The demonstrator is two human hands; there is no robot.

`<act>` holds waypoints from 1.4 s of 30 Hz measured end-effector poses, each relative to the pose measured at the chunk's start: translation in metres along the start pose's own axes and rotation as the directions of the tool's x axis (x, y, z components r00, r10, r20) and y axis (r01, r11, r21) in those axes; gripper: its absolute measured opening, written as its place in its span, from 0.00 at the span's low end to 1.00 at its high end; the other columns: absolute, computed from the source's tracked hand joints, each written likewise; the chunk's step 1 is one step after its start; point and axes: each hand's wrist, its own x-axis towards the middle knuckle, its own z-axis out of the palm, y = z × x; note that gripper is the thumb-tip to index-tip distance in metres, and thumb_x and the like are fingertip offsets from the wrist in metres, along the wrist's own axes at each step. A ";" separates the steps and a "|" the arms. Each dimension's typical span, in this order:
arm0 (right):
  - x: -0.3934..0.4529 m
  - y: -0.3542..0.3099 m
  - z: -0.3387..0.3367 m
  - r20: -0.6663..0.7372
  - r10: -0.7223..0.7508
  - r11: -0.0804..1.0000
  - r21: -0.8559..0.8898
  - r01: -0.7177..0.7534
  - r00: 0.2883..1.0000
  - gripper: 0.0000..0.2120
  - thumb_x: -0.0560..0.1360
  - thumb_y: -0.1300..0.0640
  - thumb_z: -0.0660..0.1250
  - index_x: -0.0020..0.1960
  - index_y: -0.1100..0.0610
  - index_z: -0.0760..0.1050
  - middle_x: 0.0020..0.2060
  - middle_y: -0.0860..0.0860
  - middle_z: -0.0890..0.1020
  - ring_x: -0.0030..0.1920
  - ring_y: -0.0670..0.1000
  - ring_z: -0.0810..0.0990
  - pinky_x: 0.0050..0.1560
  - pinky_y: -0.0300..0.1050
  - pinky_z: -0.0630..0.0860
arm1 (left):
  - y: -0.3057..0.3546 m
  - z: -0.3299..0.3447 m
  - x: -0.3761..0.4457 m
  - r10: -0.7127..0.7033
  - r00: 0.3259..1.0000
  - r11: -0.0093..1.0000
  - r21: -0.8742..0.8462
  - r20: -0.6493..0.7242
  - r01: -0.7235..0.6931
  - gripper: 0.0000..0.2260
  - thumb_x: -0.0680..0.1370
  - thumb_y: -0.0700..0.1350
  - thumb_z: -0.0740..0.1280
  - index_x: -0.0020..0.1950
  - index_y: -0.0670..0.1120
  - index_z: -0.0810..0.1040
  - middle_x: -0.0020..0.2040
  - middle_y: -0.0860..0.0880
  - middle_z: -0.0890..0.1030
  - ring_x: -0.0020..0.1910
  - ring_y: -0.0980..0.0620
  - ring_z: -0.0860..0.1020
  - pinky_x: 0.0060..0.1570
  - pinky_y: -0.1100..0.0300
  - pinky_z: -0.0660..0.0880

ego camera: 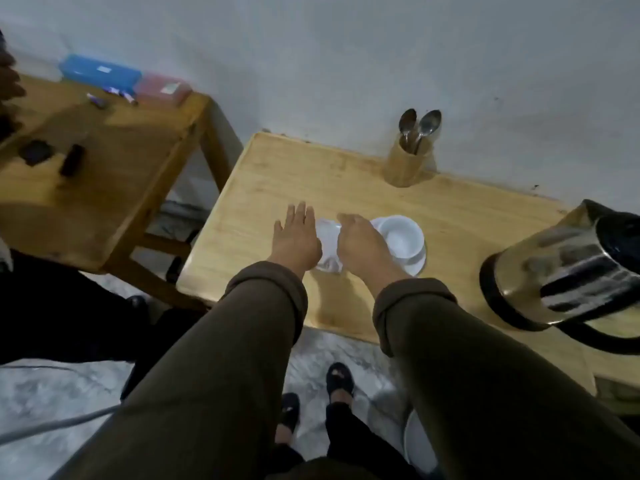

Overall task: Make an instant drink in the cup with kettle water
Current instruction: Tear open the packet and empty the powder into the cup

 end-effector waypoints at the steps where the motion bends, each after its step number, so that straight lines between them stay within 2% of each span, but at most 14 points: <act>1: 0.007 0.001 0.000 0.048 -0.004 1.000 -0.014 0.005 0.999 0.21 0.78 0.63 0.55 0.72 0.60 0.65 0.69 0.59 0.70 0.69 0.59 0.70 0.68 0.51 0.69 | -0.001 0.002 0.004 -0.044 0.998 0.999 0.014 0.043 0.043 0.28 0.81 0.43 0.53 0.79 0.43 0.44 0.80 0.47 0.41 0.79 0.47 0.41 0.76 0.46 0.49; 3: 0.022 0.004 0.002 0.121 -0.040 0.998 -0.048 0.046 0.992 0.20 0.77 0.65 0.57 0.69 0.61 0.68 0.66 0.59 0.73 0.65 0.58 0.73 0.65 0.49 0.71 | -0.003 0.010 0.013 -0.119 0.988 0.993 -0.002 0.094 0.120 0.27 0.81 0.45 0.55 0.78 0.44 0.48 0.80 0.47 0.44 0.80 0.47 0.43 0.76 0.46 0.52; 5: 0.039 0.008 0.006 0.152 -0.068 0.995 -0.065 0.078 0.986 0.20 0.77 0.67 0.57 0.67 0.60 0.70 0.64 0.58 0.75 0.63 0.57 0.74 0.63 0.49 0.73 | -0.004 0.018 0.021 -0.179 0.979 0.982 -0.047 0.098 0.184 0.27 0.80 0.48 0.58 0.77 0.43 0.54 0.80 0.46 0.51 0.79 0.48 0.50 0.73 0.48 0.58; 9: 0.067 0.015 0.015 0.186 -0.083 0.984 -0.141 0.110 0.979 0.21 0.74 0.65 0.64 0.67 0.58 0.69 0.62 0.57 0.74 0.62 0.58 0.75 0.62 0.50 0.74 | 0.001 0.027 0.034 -0.242 0.970 0.965 -0.108 -0.033 0.237 0.23 0.75 0.53 0.66 0.66 0.43 0.71 0.67 0.45 0.70 0.68 0.46 0.69 0.60 0.52 0.70; 13: 0.085 0.023 0.019 0.208 -0.116 0.958 -0.234 0.164 0.971 0.16 0.78 0.61 0.59 0.65 0.59 0.68 0.62 0.58 0.73 0.62 0.58 0.74 0.59 0.48 0.71 | 0.006 0.030 0.043 -0.261 0.965 0.960 -0.114 -0.022 0.257 0.26 0.72 0.55 0.71 0.64 0.43 0.69 0.64 0.44 0.72 0.65 0.45 0.70 0.58 0.51 0.71; 19: 0.103 0.025 0.021 0.238 -0.074 0.971 -0.204 0.124 0.968 0.16 0.76 0.60 0.61 0.63 0.60 0.68 0.60 0.59 0.75 0.60 0.59 0.76 0.56 0.49 0.72 | 0.010 0.028 0.054 -0.321 0.946 0.926 -0.193 0.050 0.325 0.25 0.70 0.49 0.73 0.61 0.43 0.68 0.61 0.43 0.75 0.62 0.43 0.73 0.56 0.50 0.72; 24: 0.110 0.026 0.024 0.193 -0.063 0.973 -0.205 0.103 0.979 0.14 0.79 0.54 0.60 0.59 0.61 0.73 0.58 0.58 0.77 0.59 0.58 0.77 0.55 0.47 0.73 | 0.011 0.028 0.059 -0.324 0.943 0.915 -0.231 0.072 0.332 0.23 0.70 0.47 0.73 0.60 0.44 0.68 0.59 0.44 0.77 0.60 0.44 0.75 0.54 0.51 0.73; 28: 0.112 0.021 0.026 0.212 -0.100 0.981 -0.145 0.133 0.972 0.10 0.76 0.58 0.60 0.53 0.59 0.77 0.55 0.56 0.80 0.56 0.56 0.78 0.49 0.45 0.72 | 0.009 0.028 0.058 -0.306 0.948 0.902 -0.292 0.087 0.318 0.24 0.70 0.46 0.74 0.61 0.43 0.69 0.59 0.42 0.76 0.60 0.43 0.75 0.58 0.50 0.75; 30: 0.112 0.021 0.021 0.178 -0.086 0.984 -0.136 0.111 0.980 0.12 0.76 0.57 0.59 0.54 0.56 0.79 0.58 0.55 0.77 0.59 0.56 0.74 0.54 0.45 0.72 | 0.007 0.027 0.056 -0.302 0.949 0.896 -0.312 0.094 0.316 0.23 0.70 0.45 0.73 0.60 0.42 0.70 0.59 0.41 0.75 0.60 0.42 0.74 0.58 0.51 0.73; 33: 0.110 0.020 0.005 0.132 -0.031 0.996 -0.080 0.042 0.991 0.13 0.77 0.58 0.61 0.57 0.54 0.80 0.62 0.55 0.71 0.63 0.58 0.69 0.63 0.51 0.72 | 0.006 0.018 0.054 -0.300 0.948 0.894 -0.313 0.110 0.320 0.15 0.74 0.42 0.68 0.59 0.40 0.72 0.60 0.39 0.75 0.59 0.41 0.74 0.56 0.54 0.72; 37: 0.109 0.012 -0.018 0.195 -0.031 0.997 0.075 0.017 0.980 0.13 0.76 0.61 0.61 0.54 0.57 0.82 0.59 0.56 0.80 0.60 0.57 0.75 0.61 0.49 0.74 | 0.005 -0.006 0.047 -0.229 0.967 0.899 -0.356 0.112 0.255 0.12 0.77 0.37 0.60 0.58 0.40 0.75 0.59 0.39 0.78 0.58 0.41 0.76 0.52 0.55 0.72; 39: 0.103 0.007 -0.031 0.236 -0.025 0.985 0.173 -0.017 0.971 0.13 0.75 0.63 0.61 0.50 0.56 0.84 0.54 0.53 0.84 0.56 0.53 0.79 0.55 0.42 0.77 | 0.006 -0.020 0.041 -0.187 0.976 0.896 -0.389 0.110 0.215 0.14 0.77 0.35 0.58 0.61 0.41 0.76 0.62 0.41 0.78 0.61 0.42 0.76 0.55 0.56 0.72; 40: 0.098 0.005 -0.038 0.236 -0.021 0.974 0.224 -0.033 0.971 0.13 0.75 0.64 0.61 0.48 0.56 0.84 0.52 0.50 0.84 0.53 0.50 0.79 0.47 0.38 0.77 | 0.006 -0.027 0.039 -0.175 0.980 0.891 -0.408 0.099 0.200 0.16 0.78 0.34 0.57 0.62 0.41 0.75 0.63 0.42 0.78 0.62 0.43 0.75 0.58 0.56 0.72; 42: 0.086 0.001 -0.051 0.213 -0.001 0.940 0.333 -0.072 0.977 0.11 0.74 0.65 0.63 0.47 0.57 0.84 0.46 0.48 0.84 0.47 0.46 0.76 0.34 0.31 0.69 | 0.005 -0.039 0.036 -0.147 0.988 0.890 -0.429 0.047 0.152 0.15 0.80 0.37 0.57 0.65 0.42 0.74 0.65 0.42 0.77 0.64 0.42 0.75 0.61 0.55 0.71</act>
